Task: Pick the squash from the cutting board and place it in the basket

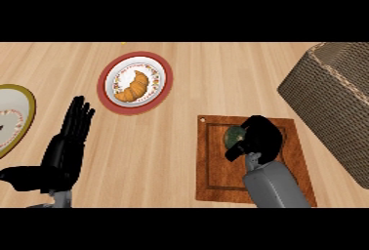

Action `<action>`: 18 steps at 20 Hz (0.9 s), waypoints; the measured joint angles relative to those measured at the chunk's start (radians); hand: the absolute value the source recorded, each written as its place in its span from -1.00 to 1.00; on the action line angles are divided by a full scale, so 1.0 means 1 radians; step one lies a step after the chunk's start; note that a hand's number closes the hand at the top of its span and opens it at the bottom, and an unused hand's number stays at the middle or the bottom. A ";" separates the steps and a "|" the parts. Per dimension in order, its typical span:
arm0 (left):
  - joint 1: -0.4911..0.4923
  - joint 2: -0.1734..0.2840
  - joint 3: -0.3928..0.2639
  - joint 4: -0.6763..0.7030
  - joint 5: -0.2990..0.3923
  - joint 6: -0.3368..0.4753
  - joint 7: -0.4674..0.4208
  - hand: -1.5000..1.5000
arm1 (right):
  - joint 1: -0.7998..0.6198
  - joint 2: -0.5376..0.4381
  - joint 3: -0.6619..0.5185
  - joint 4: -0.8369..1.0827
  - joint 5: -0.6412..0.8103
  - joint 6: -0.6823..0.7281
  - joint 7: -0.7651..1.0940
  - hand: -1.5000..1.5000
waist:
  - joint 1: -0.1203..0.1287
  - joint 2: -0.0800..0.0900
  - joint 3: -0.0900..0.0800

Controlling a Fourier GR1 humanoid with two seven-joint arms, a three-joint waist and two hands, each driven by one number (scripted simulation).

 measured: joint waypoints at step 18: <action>-0.079 -0.048 -0.028 0.034 -0.041 -0.019 0.011 0.00 | -0.400 -0.063 -0.257 0.492 0.067 -0.088 -0.048 1.00 | 0.072 0.031 0.002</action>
